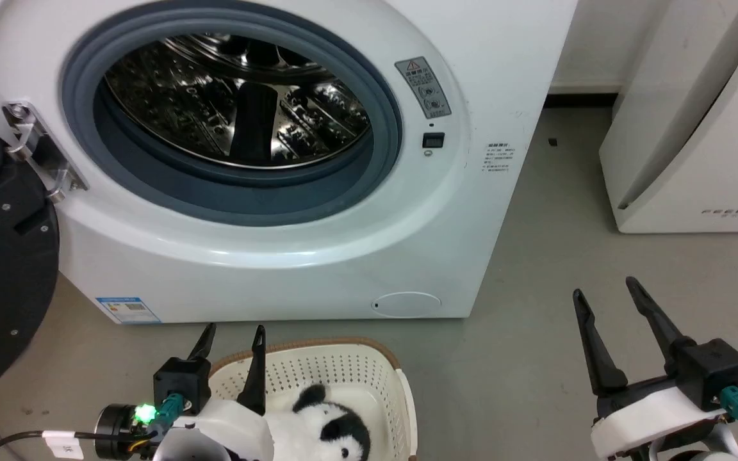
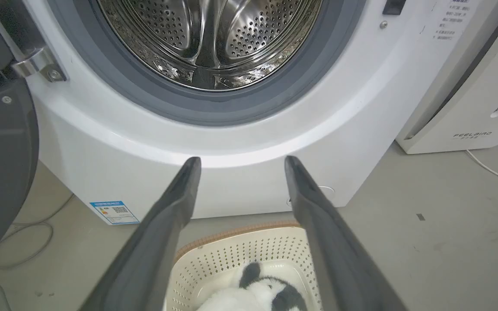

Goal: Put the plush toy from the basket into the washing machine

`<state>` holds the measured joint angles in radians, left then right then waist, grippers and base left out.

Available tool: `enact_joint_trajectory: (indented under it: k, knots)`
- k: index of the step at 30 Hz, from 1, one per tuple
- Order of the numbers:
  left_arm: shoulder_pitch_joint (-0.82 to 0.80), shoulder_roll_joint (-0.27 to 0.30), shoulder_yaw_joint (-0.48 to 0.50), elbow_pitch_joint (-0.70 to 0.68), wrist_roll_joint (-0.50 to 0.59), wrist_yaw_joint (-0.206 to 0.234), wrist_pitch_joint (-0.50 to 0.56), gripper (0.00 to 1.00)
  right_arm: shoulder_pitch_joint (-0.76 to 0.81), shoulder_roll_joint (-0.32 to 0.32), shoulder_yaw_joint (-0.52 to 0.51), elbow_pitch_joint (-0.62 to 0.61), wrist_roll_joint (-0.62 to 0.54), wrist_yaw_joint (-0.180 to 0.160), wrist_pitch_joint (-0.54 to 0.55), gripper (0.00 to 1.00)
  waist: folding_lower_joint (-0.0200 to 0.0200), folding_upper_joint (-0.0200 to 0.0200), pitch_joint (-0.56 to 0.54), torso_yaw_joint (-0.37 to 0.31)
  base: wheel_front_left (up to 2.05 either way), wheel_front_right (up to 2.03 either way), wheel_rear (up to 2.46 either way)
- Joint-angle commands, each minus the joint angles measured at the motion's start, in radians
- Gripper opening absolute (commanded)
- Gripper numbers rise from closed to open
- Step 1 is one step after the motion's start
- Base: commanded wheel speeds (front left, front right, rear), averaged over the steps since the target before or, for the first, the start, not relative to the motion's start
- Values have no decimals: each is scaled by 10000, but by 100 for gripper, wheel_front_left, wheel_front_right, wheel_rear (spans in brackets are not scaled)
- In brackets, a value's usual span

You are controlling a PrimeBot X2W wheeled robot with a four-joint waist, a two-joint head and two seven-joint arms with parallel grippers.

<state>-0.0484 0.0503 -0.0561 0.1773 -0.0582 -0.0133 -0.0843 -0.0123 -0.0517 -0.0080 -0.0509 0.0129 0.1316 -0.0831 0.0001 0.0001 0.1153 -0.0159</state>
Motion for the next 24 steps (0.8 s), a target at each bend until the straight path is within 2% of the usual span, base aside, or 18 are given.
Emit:
enact_joint_trajectory:
  k: [1,9,24]
  knots:
    - [-245,46,-56,242,-78,-66,-118,100,-170,5,-3,-111,28,-3,-137,100,-1,-1,191,-38,0,0,0]
    - [-877,177,-215,1482,-156,-248,-285,100,-411,6,16,-307,34,-4,-303,100,-1,-1,890,-167,0,0,0]
    - [-2330,512,-868,4647,-397,-545,-429,100,-810,8,36,-603,209,-5,-615,100,-1,-1,2138,-527,0,0,0]
